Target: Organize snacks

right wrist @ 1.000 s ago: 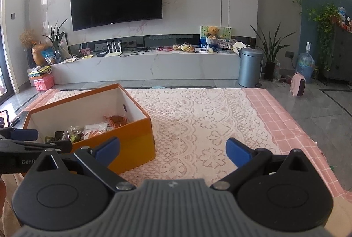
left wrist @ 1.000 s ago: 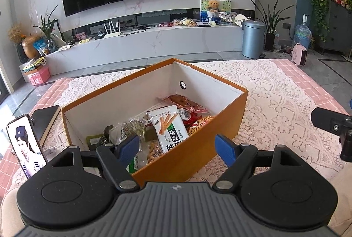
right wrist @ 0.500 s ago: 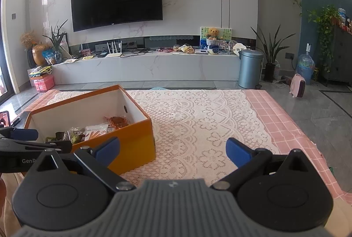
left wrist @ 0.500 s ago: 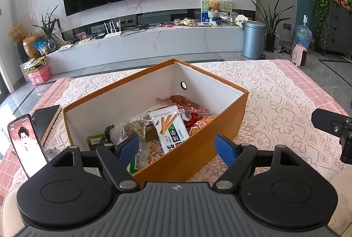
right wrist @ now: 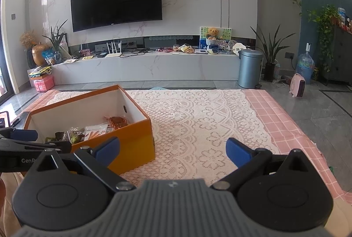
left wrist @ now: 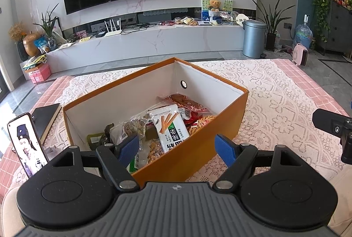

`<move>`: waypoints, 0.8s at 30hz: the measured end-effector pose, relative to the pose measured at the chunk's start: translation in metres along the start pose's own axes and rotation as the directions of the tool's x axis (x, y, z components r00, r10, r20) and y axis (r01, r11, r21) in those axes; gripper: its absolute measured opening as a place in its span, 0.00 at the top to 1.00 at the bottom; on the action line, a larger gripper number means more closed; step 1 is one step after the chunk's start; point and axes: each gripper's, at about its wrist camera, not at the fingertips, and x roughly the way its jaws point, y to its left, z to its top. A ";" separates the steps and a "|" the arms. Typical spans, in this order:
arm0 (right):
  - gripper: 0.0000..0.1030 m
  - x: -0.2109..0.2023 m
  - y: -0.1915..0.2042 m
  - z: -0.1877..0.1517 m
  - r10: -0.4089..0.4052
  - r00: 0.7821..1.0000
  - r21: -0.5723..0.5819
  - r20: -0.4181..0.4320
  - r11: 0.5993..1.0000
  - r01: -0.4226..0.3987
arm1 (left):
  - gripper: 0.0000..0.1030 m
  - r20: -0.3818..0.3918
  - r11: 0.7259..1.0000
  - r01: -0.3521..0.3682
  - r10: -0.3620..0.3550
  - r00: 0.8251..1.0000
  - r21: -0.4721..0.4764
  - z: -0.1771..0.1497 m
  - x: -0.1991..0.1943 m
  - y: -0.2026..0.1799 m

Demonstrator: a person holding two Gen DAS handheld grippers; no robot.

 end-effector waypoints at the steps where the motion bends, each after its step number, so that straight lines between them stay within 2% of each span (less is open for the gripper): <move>1: 0.03 0.000 0.000 0.000 0.000 1.000 0.001 0.000 1.000 0.000 | 0.11 0.000 1.000 -0.001 0.001 1.000 0.001 0.000 0.000 0.000; 24: 0.03 -0.002 -0.001 -0.001 -0.002 1.000 -0.001 -0.004 1.000 0.002 | 0.11 -0.003 1.000 -0.002 0.002 1.000 -0.005 -0.004 0.000 -0.001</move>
